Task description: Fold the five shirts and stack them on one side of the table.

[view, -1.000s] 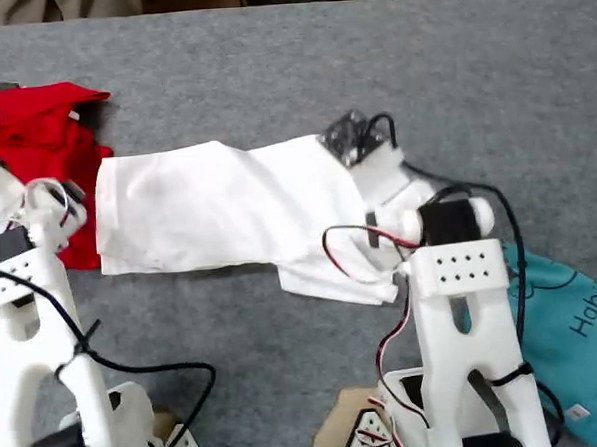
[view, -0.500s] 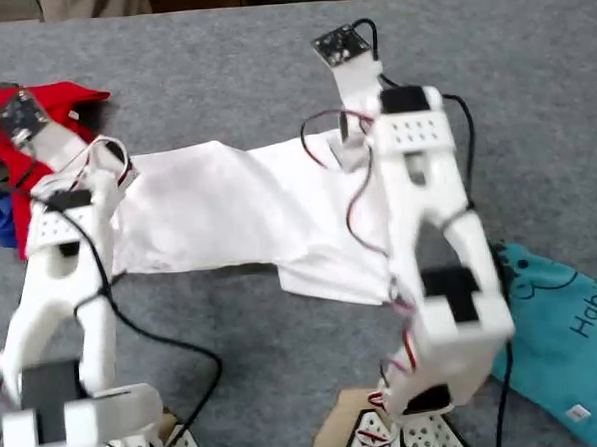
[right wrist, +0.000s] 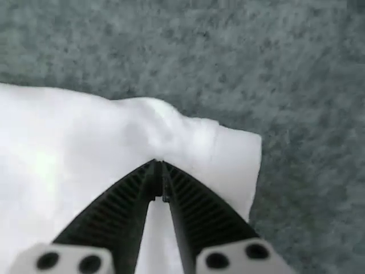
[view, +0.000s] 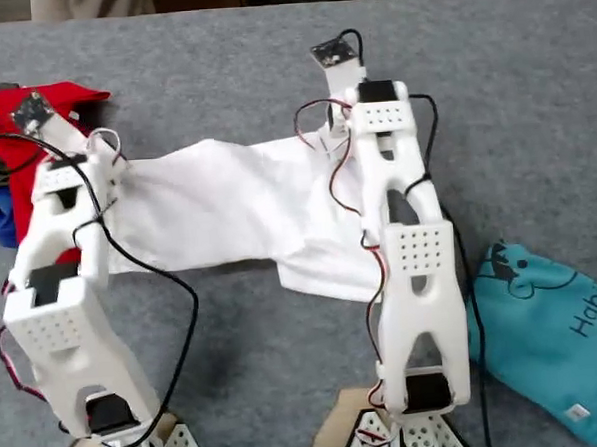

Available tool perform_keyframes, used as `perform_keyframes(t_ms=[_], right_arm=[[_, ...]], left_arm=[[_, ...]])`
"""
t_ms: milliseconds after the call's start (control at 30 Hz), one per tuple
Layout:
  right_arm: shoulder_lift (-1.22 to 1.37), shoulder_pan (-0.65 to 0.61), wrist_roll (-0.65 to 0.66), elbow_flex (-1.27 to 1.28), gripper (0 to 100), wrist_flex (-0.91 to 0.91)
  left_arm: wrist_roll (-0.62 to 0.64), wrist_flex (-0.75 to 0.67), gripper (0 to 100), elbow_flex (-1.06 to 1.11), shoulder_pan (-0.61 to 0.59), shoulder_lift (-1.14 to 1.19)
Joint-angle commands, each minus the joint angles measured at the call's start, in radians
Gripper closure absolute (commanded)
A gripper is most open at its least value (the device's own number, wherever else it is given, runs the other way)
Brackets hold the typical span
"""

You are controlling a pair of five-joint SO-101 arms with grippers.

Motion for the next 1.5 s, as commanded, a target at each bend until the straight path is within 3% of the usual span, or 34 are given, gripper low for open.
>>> perform_keyframes(t_ms=[0,200,367,633,800,1000,1067,1267,1467], right_arm=[[0.087,0.064,-0.008,-0.22,99.3,0.046],[0.206,0.068,0.0,-0.481,99.3,0.161],[0.22,0.051,0.0,-0.687,99.3,0.281],[0.036,-0.035,0.078,-0.688,99.3,0.445],[-0.128,-0.064,0.078,-0.588,99.3,0.446],[-0.43,-0.13,0.052,-0.17,99.3,0.445],[-0.516,-0.151,-0.008,-0.028,99.3,0.437],[-0.619,-0.173,-0.026,0.278,99.3,0.348],[-0.619,-0.196,-0.028,0.463,99.4,0.31]], left_arm=[[0.0,0.129,98,-0.195,-0.025,0.068],[0.005,0.292,98,-0.411,-0.021,0.176],[0.005,0.33,98,-0.505,-0.026,0.182],[-0.003,0.563,98,-0.735,-0.006,0.051],[-0.084,0.717,98,-0.747,0.011,-0.042],[-0.138,0.789,98,-0.586,0.04,-0.174],[-0.138,0.755,98,-0.466,0.04,-0.231],[-0.138,0.489,98,0.057,0.012,-0.46],[-0.135,0.032,98,0.589,0.017,-0.684]])
